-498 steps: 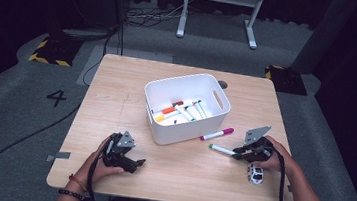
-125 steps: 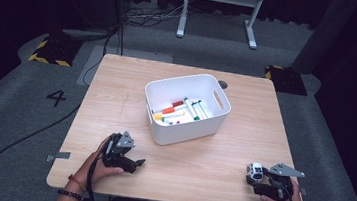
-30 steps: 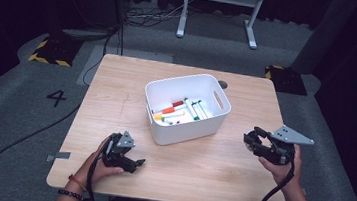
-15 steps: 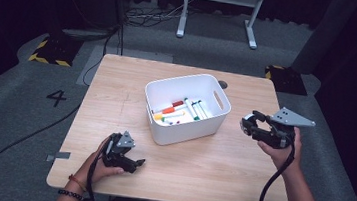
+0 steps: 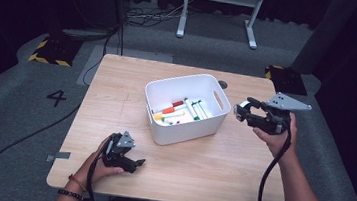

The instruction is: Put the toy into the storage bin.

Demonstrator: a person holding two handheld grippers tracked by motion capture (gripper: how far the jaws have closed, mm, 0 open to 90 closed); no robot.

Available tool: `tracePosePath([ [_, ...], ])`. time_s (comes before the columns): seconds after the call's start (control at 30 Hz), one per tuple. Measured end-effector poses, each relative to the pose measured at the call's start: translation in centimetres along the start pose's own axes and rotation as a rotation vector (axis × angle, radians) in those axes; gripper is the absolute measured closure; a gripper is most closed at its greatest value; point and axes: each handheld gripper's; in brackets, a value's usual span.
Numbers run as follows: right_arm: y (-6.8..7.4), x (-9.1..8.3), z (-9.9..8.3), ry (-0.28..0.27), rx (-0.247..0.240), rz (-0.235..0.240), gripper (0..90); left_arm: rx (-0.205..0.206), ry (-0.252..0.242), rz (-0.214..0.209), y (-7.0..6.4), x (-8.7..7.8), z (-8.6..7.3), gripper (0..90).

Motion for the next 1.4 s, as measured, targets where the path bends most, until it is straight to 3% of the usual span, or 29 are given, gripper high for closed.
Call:
tracePosePath([
  [0.5,-0.3,2.4,3.0,0.01,-0.029,0.013,49.2,0.002,-0.001,0.003,0.0,0.0,0.0,12.6],
  [0.83,-0.2,4.9,5.0,0.024,-0.04,0.046,49.2,0.0,0.0,0.001,0.0,0.0,0.0,12.6],
  [1.4,0.7,11.2,6.1,0.102,-0.041,0.085,49.2,0.002,-0.002,0.003,0.0,0.0,0.0,12.6],
])
Point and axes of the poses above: each handheld gripper's, and its own axes: x roughly forward along the jaws, z roughly out of its top, y roughly to its left, and after that the axes turned 13 degrees about -x, right-handed
